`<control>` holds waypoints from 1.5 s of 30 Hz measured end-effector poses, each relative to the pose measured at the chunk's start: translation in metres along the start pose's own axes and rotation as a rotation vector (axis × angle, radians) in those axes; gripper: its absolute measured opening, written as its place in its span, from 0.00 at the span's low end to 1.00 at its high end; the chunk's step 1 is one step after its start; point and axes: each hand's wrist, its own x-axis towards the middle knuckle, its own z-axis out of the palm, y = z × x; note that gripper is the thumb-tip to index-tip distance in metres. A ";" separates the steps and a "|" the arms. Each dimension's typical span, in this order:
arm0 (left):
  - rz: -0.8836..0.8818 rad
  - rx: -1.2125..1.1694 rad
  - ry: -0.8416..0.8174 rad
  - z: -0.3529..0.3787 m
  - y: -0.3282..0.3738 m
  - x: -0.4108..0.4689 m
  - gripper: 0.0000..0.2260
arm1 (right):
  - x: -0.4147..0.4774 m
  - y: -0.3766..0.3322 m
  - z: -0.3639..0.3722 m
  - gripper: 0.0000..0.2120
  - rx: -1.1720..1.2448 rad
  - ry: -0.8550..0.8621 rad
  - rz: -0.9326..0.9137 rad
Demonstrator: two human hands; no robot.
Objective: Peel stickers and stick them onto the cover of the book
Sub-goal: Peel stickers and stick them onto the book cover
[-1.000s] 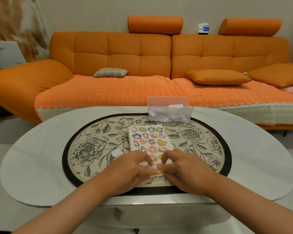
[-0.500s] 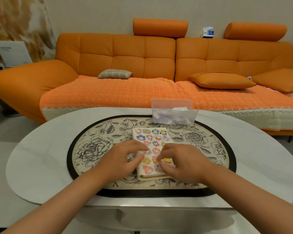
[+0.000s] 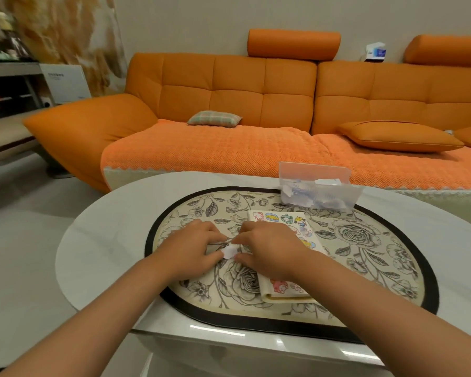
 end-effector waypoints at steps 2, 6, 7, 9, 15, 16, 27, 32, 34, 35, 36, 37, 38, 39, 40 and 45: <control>0.013 0.005 -0.009 0.003 -0.004 0.000 0.18 | 0.008 -0.005 0.004 0.19 -0.031 -0.018 -0.009; 0.022 -0.031 -0.016 0.001 -0.009 0.003 0.14 | 0.019 -0.008 0.006 0.18 -0.050 -0.046 -0.005; 0.021 -0.043 -0.010 -0.001 -0.010 0.003 0.12 | 0.021 -0.008 0.006 0.18 -0.065 -0.047 -0.017; 0.012 -0.063 -0.003 -0.004 -0.011 0.002 0.11 | 0.023 -0.008 0.007 0.18 -0.122 -0.045 -0.058; -0.091 -0.301 0.060 -0.003 -0.007 0.000 0.13 | 0.024 -0.005 0.005 0.12 0.052 0.043 0.087; -0.138 -0.408 0.073 -0.003 -0.005 0.001 0.12 | 0.024 -0.003 0.002 0.10 0.178 0.053 0.155; -0.278 -0.882 0.160 -0.015 0.036 0.020 0.05 | -0.006 0.033 -0.034 0.04 1.059 0.047 0.576; -0.277 -0.948 0.143 -0.018 0.062 0.032 0.03 | -0.026 0.063 -0.039 0.03 0.908 0.051 0.625; -0.281 -0.967 0.135 -0.018 0.071 0.036 0.02 | -0.032 0.070 -0.038 0.02 0.903 0.035 0.626; -0.284 -0.980 0.134 -0.017 0.076 0.038 0.01 | -0.034 0.073 -0.038 0.03 0.878 0.024 0.623; -0.287 -0.995 0.133 -0.016 0.079 0.040 0.01 | -0.037 0.075 -0.037 0.04 0.819 0.003 0.619; -0.292 -1.013 0.131 -0.015 0.083 0.042 0.01 | -0.039 0.077 -0.036 0.06 0.717 -0.033 0.609; -0.298 -1.030 0.126 -0.013 0.087 0.045 0.01 | -0.042 0.080 -0.035 0.09 0.593 -0.067 0.591; -0.306 -1.049 0.119 -0.012 0.091 0.047 0.01 | -0.043 0.082 -0.035 0.12 0.501 -0.068 0.573; -0.316 -1.070 0.111 -0.011 0.095 0.049 0.01 | -0.044 0.083 -0.036 0.12 0.477 -0.036 0.559; -0.365 -1.225 0.143 -0.003 0.111 0.059 0.03 | -0.049 0.082 -0.053 0.09 1.080 0.127 0.551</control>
